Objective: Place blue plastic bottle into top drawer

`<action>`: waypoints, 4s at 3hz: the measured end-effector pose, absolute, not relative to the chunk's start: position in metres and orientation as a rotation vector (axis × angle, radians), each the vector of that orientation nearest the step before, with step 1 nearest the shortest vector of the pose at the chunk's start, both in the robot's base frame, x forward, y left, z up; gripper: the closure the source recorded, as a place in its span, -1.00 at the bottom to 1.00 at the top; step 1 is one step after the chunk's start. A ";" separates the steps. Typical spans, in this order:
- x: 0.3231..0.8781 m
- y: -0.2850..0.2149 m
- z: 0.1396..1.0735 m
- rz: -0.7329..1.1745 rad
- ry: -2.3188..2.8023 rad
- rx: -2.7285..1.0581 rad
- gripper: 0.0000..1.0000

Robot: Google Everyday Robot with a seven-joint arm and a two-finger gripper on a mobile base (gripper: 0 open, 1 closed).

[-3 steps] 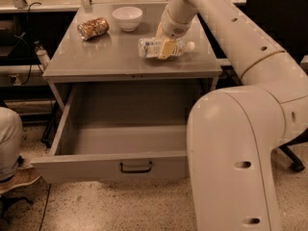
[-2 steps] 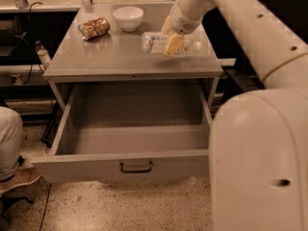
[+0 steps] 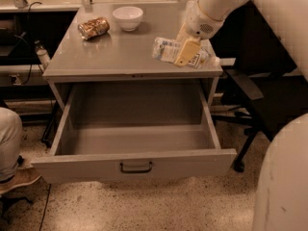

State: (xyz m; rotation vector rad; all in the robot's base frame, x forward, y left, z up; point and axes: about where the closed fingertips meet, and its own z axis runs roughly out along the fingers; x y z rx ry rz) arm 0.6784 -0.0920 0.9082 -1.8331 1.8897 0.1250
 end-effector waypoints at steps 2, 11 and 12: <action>0.659 -0.085 0.902 0.134 1.855 -1.898 1.00; 0.637 -0.019 0.667 0.239 2.380 -1.540 0.60; 0.649 -0.023 0.656 0.252 2.424 -1.428 0.10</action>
Offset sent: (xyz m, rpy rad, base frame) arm -0.0623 0.0145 -0.0155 -0.0524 0.0250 0.1416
